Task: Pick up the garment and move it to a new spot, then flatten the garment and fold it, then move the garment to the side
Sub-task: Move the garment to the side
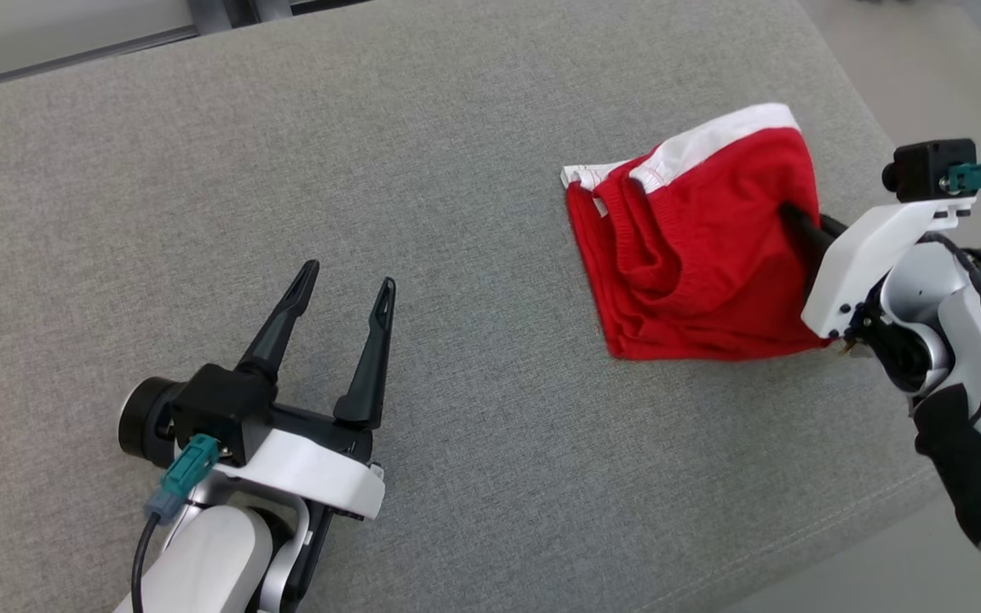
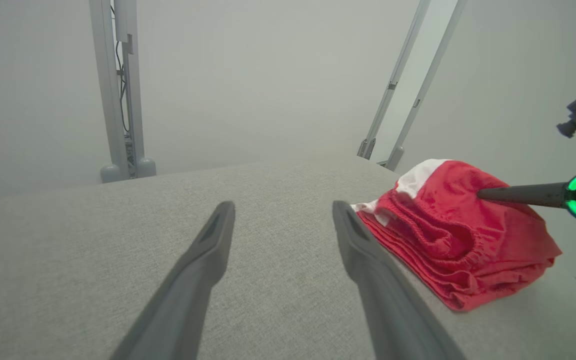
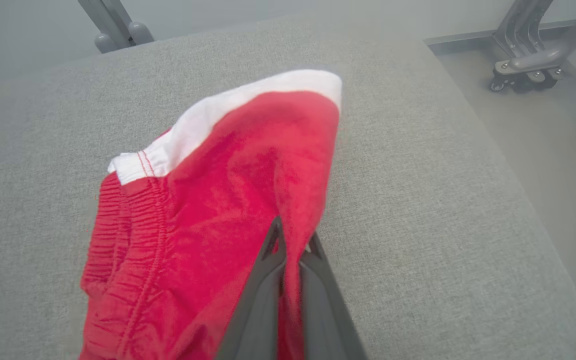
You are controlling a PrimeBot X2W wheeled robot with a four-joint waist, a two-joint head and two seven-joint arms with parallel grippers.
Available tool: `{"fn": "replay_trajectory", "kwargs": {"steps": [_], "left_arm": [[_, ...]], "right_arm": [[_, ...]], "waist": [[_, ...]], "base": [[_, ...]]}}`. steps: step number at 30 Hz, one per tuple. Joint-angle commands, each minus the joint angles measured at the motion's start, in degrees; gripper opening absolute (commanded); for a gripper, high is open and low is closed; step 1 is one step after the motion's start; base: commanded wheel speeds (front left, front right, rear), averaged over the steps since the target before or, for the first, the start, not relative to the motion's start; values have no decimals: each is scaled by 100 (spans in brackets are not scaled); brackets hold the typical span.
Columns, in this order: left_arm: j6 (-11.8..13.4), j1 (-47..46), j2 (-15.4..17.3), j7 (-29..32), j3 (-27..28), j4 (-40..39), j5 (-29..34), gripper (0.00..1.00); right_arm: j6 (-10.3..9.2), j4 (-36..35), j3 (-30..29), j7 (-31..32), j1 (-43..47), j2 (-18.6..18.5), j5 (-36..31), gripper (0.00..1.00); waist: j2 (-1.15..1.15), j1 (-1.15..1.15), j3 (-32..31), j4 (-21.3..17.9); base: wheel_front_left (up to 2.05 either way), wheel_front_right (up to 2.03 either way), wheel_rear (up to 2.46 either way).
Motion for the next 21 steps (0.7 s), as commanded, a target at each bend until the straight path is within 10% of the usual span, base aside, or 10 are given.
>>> {"fn": "replay_trajectory", "kwargs": {"steps": [1,21], "left_arm": [[-12,-105,47,13,11,-38,44,100],[217,-439,472,475,66,-806,354,100]], "right_arm": [[-1,69,14,-93,-149,-65,-53,0],[-1,1638,-354,-856,-1480,-958,-517,0]], "waist": [[0,0,35,15],[0,0,871,546]], "base": [[0,0,0],[0,0,0]]}}
